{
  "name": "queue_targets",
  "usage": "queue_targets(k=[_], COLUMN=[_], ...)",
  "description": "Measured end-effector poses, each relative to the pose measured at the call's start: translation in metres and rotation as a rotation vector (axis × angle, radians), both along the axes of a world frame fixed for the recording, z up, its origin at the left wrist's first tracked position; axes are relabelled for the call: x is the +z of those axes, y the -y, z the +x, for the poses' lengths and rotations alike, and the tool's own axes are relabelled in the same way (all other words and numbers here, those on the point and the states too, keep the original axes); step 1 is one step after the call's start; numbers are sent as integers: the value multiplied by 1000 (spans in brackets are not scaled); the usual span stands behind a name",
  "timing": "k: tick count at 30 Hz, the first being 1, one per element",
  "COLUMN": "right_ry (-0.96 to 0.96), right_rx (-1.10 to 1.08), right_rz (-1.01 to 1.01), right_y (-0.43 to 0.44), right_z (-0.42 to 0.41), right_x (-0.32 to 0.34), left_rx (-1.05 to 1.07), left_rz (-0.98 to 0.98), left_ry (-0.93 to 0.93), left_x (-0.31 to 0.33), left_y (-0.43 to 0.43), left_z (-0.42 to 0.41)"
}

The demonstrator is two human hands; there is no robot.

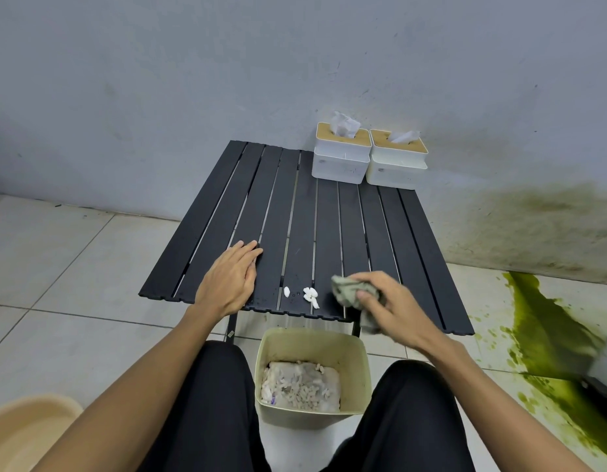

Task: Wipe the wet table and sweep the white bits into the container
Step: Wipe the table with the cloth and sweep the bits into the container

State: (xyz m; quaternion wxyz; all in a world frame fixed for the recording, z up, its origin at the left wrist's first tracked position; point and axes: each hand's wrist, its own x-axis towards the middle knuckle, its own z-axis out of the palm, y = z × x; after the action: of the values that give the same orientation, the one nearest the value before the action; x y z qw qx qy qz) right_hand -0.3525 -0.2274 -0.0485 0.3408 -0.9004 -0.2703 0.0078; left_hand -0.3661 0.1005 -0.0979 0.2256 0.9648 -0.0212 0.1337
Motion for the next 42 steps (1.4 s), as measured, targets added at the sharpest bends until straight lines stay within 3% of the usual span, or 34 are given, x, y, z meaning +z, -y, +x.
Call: queue_targets(k=[4, 8, 14, 19, 23, 28, 36, 42], right_ry=[59, 125, 330, 228, 235, 76, 156, 154], right_rx=[-282, -339, -77, 215, -161, -475, 139, 397], right_rz=[-123, -320, -285, -172, -18, -162, -262, -273], right_y=[17, 1, -39, -25, -22, -55, -111, -83], right_z=[42, 56, 23, 13, 64, 125, 91, 25], right_x=[-4, -17, -30, -22, -23, -28, -31, -19], left_rx=[10, 11, 15, 11, 20, 28, 39, 30], left_rz=[-3, -5, -4, -11, -16, -23, -32, -18], left_ry=[-1, -9, -14, -11, -2, 7, 13, 15], left_x=[0, -2, -1, -3, -4, -3, -3, -5], left_y=[0, -1, -1, -1, -1, 0, 1, 0], left_z=[1, 2, 1, 3, 3, 2, 1, 3])
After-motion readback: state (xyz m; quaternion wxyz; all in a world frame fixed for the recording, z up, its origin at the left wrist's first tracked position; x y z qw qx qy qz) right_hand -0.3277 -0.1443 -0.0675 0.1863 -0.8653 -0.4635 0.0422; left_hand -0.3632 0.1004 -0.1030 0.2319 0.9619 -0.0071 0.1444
